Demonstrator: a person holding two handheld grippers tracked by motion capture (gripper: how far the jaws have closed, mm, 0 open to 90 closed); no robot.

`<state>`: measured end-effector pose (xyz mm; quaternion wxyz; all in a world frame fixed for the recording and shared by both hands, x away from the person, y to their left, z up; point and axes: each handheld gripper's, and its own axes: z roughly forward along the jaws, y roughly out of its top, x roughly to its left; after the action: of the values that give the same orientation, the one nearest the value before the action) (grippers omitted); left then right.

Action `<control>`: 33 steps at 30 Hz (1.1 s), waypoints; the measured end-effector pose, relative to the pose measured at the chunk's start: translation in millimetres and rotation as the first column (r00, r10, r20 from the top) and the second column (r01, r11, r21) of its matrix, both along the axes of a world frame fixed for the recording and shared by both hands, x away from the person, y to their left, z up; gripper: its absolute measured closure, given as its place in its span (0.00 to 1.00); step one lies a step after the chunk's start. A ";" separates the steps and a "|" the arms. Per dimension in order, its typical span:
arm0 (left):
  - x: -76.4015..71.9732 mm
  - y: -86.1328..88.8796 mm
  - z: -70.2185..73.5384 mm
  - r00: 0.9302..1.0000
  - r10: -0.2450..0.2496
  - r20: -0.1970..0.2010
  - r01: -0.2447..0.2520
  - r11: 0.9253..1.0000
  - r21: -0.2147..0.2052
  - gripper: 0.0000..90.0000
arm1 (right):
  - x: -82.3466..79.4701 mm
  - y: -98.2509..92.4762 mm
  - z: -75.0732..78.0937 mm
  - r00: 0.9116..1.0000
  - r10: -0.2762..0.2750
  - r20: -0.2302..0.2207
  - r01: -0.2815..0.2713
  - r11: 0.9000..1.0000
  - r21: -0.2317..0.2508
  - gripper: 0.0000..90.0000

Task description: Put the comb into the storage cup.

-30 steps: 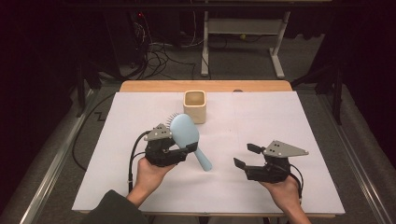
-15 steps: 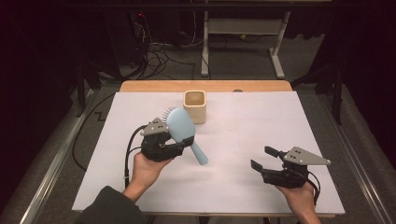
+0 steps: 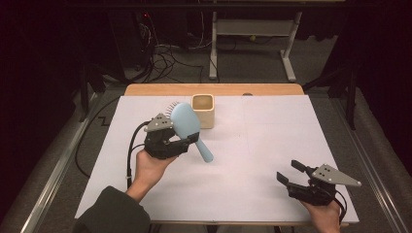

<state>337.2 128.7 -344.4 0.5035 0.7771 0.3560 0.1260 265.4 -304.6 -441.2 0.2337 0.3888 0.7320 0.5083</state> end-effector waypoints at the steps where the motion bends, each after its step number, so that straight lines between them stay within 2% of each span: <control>1: 0.9 -0.6 0.7 1.000 0.003 0.003 -0.003 1.000 -0.001 0.60 | -1.5 -1.8 -2.5 1.000 -0.005 -0.005 0.005 1.000 0.003 0.32; 4: 3.8 -1.1 2.8 1.000 0.005 0.004 -0.005 1.000 -0.002 0.60 | -5.7 -6.9 -9.6 1.000 -0.014 -0.013 0.014 1.000 -0.002 0.32; 6: 6.0 -0.7 3.7 1.000 0.009 0.006 -0.009 1.000 0.001 0.60 | -9.1 -11.0 -13.2 1.000 -0.018 -0.014 0.018 1.000 0.010 0.32; 12: 14.5 2.7 3.9 0.999 0.031 -0.008 -0.031 0.999 -0.017 0.60 | -16.7 -24.7 -16.5 0.997 -0.078 0.011 0.077 0.996 0.050 0.31; 15: 17.8 3.7 5.8 0.999 0.040 -0.008 -0.040 0.999 -0.014 0.60 | -17.6 -26.4 -16.6 0.996 -0.086 0.021 0.085 0.995 0.054 0.31; 17: 19.7 2.8 9.3 0.999 0.047 0.006 -0.047 0.999 -0.005 0.60 | -17.8 -25.6 -17.2 0.996 -0.085 0.019 0.084 0.995 0.053 0.31; 19: 22.0 2.2 12.9 0.999 0.047 0.012 -0.047 0.999 -0.016 0.60 | -17.8 -24.3 -17.7 0.997 -0.081 0.015 0.080 0.996 0.047 0.31; 21: 24.9 0.5 17.2 0.998 0.054 0.020 -0.054 0.999 0.004 0.60 | -18.2 -22.6 -18.1 0.996 -0.087 0.016 0.086 0.995 0.047 0.30; 26: 33.9 -3.2 27.4 0.997 0.067 0.038 -0.068 0.997 0.022 0.60 | -18.7 -17.6 -19.0 0.997 -0.078 0.012 0.077 0.997 0.031 0.29; 33: 48.9 -9.6 39.2 0.996 0.082 0.045 -0.084 0.995 0.056 0.60 | -19.3 -15.0 -19.3 0.997 -0.080 0.016 0.080 0.997 0.024 0.26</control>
<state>386.1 119.1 -305.3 0.4825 0.7731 0.3734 0.1734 246.1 -319.6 -460.5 0.2555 0.4162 0.7078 0.5103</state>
